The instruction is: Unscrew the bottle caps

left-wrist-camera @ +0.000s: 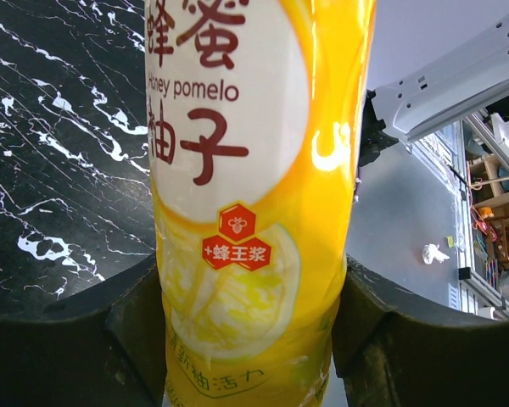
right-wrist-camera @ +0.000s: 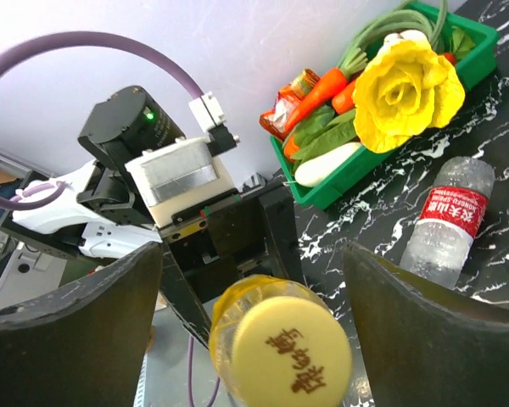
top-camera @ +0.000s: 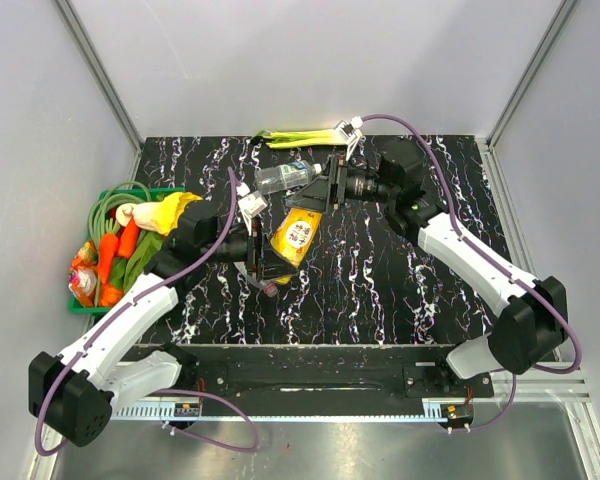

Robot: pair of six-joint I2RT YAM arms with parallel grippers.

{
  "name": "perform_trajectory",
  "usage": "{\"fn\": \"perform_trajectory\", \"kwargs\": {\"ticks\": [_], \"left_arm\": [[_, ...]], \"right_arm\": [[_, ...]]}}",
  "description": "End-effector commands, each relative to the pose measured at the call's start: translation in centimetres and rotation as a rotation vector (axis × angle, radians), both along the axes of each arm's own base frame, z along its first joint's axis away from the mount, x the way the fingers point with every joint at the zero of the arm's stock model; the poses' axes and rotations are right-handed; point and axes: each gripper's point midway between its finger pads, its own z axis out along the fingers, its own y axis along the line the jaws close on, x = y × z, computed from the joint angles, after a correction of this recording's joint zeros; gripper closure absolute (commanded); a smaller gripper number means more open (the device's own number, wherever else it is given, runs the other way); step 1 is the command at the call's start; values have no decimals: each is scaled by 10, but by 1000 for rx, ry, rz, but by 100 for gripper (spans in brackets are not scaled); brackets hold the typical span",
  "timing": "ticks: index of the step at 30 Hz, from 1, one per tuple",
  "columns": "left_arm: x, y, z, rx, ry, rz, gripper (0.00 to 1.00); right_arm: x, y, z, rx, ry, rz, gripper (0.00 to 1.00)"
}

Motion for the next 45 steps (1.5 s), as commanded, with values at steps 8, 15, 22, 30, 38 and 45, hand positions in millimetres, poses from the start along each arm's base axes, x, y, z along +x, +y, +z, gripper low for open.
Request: {"fn": "perform_trajectory", "kwargs": {"ticks": [8, 15, 22, 30, 38, 45], "left_arm": [[-3, 4, -8, 0, -28, 22, 53], [5, 17, -25, 114, -26, 100, 52], [18, 36, -31, 280, -67, 212, 52], [26, 40, -13, 392, -192, 313, 52], [26, 38, 9, 394, -271, 369, 53], [26, 35, 17, 385, -286, 379, 54]], "right_arm": [[5, -20, 46, 98, -101, -88, 0], [27, -41, 35, 47, -82, -214, 0], [35, -44, 25, 16, -58, -258, 0], [39, -39, 21, 32, -8, -248, 0], [41, -35, 24, 70, 37, -234, 0], [42, -32, 22, 119, 84, -228, 1]]}}
